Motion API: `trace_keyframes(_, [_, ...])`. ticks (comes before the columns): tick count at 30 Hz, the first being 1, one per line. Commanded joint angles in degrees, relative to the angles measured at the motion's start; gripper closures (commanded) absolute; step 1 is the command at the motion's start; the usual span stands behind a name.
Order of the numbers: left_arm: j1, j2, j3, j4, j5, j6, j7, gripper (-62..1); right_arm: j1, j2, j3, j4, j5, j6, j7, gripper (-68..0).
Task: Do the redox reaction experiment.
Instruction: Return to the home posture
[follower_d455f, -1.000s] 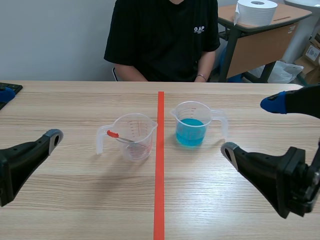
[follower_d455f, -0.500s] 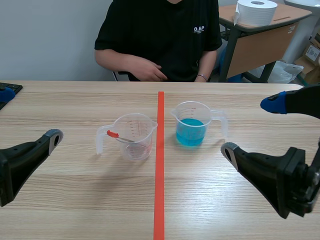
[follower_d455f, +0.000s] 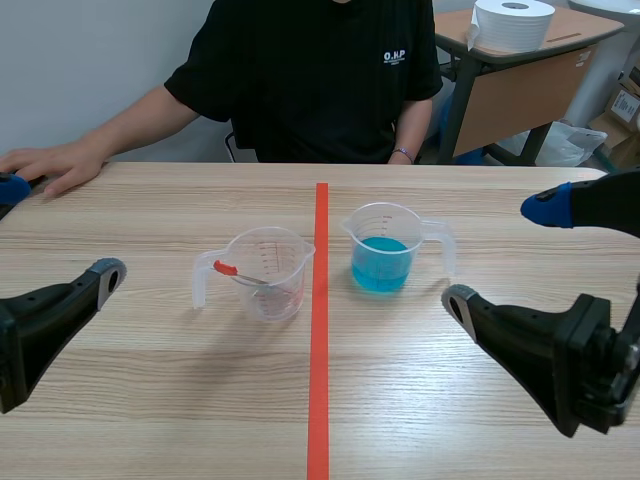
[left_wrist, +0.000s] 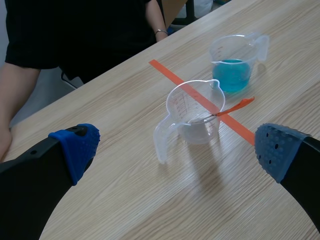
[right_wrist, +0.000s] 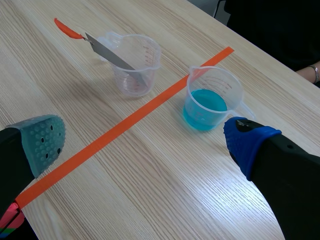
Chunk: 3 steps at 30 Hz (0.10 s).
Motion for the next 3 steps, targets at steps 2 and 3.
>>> trace_keyframes(2, [-0.02, 0.31, -0.26, 0.59, -0.31, 0.11, -0.96, -62.3, 0.68, 0.00, 0.28, -0.15, 0.42, -0.07, 0.66, -67.9])
trace_keyframes(3, [-0.02, 0.31, -0.26, 0.59, -0.31, 0.11, -0.96, -62.3, 0.68, 0.00, 0.28, -0.15, 0.42, -0.07, 0.66, -67.9])
